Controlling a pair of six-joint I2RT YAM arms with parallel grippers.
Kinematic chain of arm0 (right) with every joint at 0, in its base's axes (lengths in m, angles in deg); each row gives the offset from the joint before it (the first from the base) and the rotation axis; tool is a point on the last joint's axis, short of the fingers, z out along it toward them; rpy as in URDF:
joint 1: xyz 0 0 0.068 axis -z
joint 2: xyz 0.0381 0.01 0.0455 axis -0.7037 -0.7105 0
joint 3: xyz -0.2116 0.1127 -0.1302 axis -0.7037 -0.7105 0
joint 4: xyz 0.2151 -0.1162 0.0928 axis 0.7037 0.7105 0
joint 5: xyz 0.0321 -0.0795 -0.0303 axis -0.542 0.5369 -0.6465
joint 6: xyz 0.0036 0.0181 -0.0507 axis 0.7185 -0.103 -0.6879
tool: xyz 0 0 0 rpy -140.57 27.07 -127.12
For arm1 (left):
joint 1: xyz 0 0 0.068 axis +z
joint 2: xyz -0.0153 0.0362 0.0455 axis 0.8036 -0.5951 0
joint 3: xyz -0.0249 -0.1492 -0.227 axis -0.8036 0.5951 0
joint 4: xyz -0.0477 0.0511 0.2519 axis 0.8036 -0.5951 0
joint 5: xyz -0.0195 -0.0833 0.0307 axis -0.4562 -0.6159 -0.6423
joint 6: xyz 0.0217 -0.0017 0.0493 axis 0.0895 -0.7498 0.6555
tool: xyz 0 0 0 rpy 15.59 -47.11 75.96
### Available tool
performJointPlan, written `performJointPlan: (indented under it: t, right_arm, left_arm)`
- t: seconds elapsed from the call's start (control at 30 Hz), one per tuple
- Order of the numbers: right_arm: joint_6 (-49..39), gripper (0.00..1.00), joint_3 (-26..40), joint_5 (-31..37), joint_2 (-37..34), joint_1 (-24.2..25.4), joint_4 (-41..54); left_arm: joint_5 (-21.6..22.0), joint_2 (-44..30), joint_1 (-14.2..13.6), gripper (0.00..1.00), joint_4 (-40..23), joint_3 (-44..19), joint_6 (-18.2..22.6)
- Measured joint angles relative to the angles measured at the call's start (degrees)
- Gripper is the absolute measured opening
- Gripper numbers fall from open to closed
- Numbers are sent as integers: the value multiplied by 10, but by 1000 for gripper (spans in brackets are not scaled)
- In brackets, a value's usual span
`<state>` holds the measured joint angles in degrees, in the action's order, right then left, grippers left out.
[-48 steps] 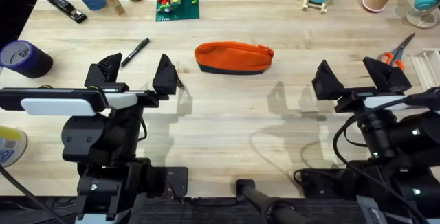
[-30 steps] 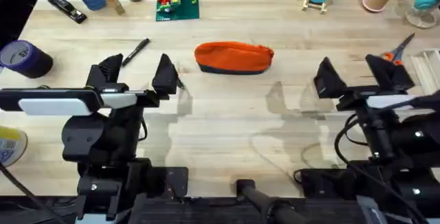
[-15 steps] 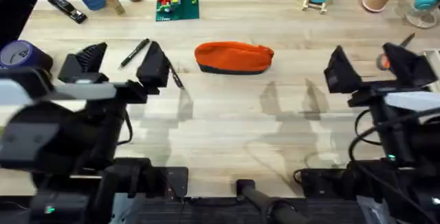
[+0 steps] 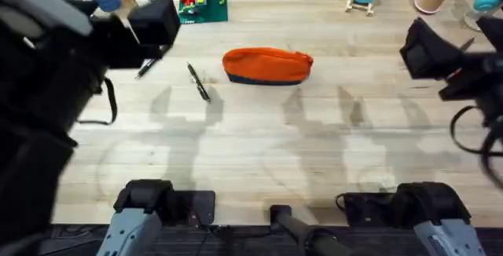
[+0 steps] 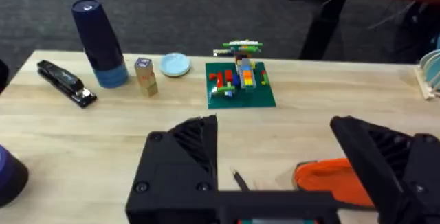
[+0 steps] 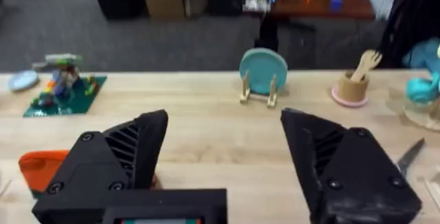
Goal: Unzip the bag, pick up the pens from the table one at a time and place them inside, then zip the bag closed.
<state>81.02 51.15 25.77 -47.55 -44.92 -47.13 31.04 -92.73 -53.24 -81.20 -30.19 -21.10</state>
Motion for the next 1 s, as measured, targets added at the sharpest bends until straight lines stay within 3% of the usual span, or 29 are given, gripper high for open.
performJointPlan:
  t: [0.27,0.57,0.8,1.0]
  right_arm:
    - [2,995,181,0,-180,0,151]
    - [2,996,321,0,-341,0,289]
    - [2,996,386,0,-431,0,358]
    - [2,996,391,0,-455,0,355]
  left_arm:
    - [-7,-130,0,993,-142,-136,2]
    - [-33,-275,0,993,-296,-282,41]
    - [-35,-334,0,993,-327,-324,66]
    - [-34,-354,0,993,-331,-324,77]
